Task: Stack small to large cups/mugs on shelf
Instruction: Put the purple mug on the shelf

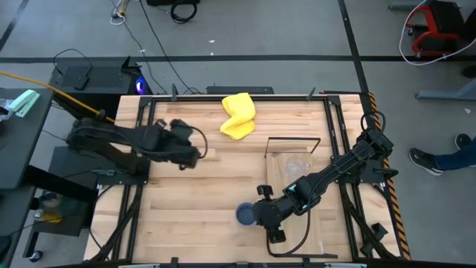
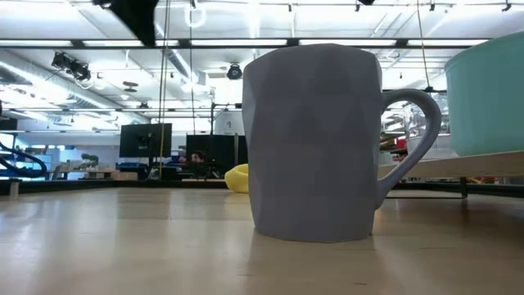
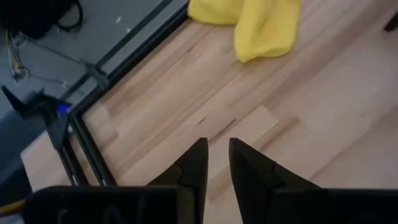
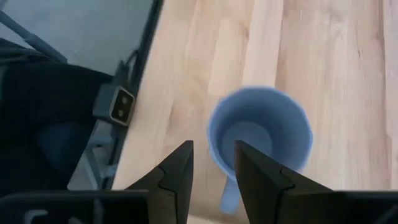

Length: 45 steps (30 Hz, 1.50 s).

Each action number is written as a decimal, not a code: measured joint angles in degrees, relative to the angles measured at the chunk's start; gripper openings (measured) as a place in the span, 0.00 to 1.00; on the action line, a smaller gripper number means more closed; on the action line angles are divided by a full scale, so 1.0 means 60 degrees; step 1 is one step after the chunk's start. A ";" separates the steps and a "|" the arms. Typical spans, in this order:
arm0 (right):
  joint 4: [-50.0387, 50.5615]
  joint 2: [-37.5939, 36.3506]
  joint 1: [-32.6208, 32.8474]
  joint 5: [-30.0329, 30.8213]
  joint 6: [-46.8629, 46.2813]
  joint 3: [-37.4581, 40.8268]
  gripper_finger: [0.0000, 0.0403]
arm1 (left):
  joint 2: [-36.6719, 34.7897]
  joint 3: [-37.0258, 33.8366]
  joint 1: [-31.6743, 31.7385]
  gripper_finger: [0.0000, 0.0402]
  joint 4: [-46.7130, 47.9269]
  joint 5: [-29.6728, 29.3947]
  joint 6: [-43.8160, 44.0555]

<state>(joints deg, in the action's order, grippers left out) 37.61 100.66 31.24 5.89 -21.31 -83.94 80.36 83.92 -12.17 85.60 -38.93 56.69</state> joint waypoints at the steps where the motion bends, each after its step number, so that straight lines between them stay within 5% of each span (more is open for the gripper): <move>1: -0.0133 0.0000 -0.0003 -0.0017 0.0051 0.0000 0.30 | -0.0218 -0.0365 0.0003 0.19 -0.0074 -0.0010 0.0182; 9: -0.0404 0.0000 -0.0078 -0.0288 0.0288 -0.0001 0.30 | -0.1244 -0.3732 0.0103 0.20 -0.1208 0.0699 0.1237; 17: -0.0447 0.0131 0.0004 -0.0352 0.0387 -0.0015 0.30 | -0.1287 -0.5662 0.0110 0.19 -0.3820 0.1402 0.0846; 27: -0.0553 0.1181 -0.0130 -0.0712 0.0845 -0.0007 0.30 | -0.1287 -0.6032 0.0121 0.19 -0.5228 0.1542 0.0436; 45: -0.0307 0.1457 -0.0240 -0.0707 0.0889 0.0000 0.30 | -0.1287 -0.6032 0.0121 0.18 -0.5402 0.1540 0.0416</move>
<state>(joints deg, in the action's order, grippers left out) 35.77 109.40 29.80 1.65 -15.98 -83.94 72.64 47.72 -11.44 53.18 -29.69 59.19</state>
